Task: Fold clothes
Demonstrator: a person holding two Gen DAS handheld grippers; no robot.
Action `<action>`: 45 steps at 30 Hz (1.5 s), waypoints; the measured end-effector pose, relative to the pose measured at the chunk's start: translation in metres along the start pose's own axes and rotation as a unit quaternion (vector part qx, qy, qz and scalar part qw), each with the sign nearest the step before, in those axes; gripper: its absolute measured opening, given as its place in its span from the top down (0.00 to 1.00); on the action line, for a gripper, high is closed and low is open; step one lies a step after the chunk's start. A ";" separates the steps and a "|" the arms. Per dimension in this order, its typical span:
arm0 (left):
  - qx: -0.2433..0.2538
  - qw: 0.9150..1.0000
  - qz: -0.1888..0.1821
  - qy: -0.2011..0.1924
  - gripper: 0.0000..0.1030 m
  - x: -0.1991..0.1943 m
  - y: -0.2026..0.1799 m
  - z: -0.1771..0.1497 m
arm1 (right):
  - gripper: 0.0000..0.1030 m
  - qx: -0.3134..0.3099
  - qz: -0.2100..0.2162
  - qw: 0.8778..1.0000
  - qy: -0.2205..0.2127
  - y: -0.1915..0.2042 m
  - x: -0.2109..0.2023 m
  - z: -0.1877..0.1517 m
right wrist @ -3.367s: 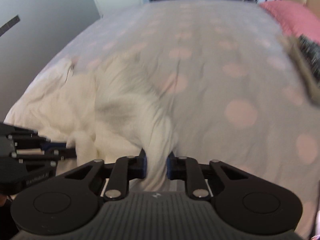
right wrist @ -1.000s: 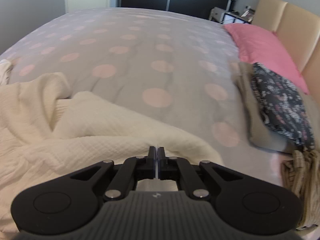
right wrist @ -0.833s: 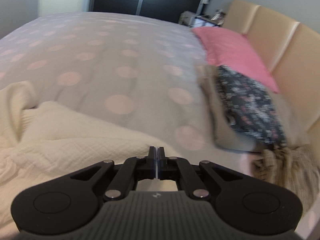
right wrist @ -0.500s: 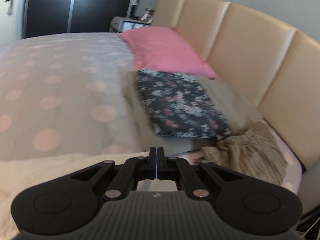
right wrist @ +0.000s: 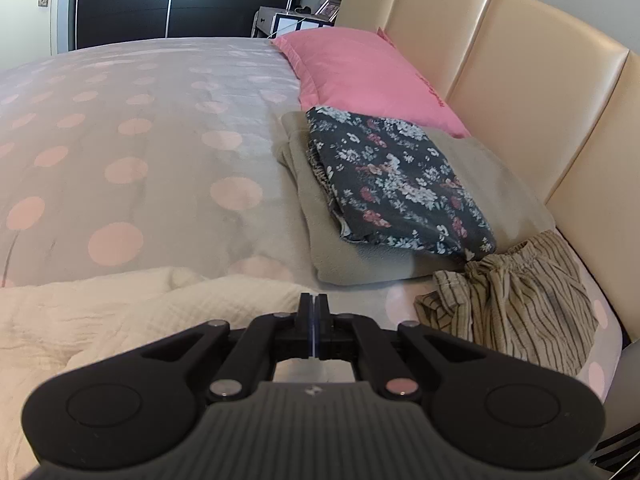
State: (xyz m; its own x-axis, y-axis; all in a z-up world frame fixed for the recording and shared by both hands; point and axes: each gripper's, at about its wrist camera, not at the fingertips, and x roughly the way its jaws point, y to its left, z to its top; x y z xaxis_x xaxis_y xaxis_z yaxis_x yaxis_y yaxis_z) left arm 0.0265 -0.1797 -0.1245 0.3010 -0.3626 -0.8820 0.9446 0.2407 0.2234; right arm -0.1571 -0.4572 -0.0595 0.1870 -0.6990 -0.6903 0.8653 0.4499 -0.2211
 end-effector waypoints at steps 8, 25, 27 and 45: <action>0.007 0.999 0.042 -0.014 0.94 -0.006 -0.006 0.001 | 0.99 -0.005 0.008 1.000 0.001 0.006 0.004 0.000; -0.230 0.926 0.234 -0.189 0.96 -0.202 0.157 -0.007 | 1.00 -0.010 -0.013 1.000 -0.025 0.007 -0.007 -0.001; -0.241 0.914 0.265 -0.189 0.96 -0.220 0.177 -0.012 | 1.00 -0.004 -0.002 1.000 -0.021 0.005 -0.008 0.000; -0.383 0.772 0.494 -0.120 0.96 -0.280 0.342 -0.063 | 0.27 -0.129 0.372 0.916 0.072 0.103 -0.046 -0.056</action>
State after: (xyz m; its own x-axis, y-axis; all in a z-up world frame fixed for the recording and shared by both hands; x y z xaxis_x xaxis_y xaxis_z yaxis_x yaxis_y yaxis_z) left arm 0.2571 0.0610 0.1724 0.9267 0.2036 -0.3157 -0.0873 0.9341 0.3461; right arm -0.1024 -0.3474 -0.0886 0.6008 -0.0734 -0.7960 0.3816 0.9013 0.2049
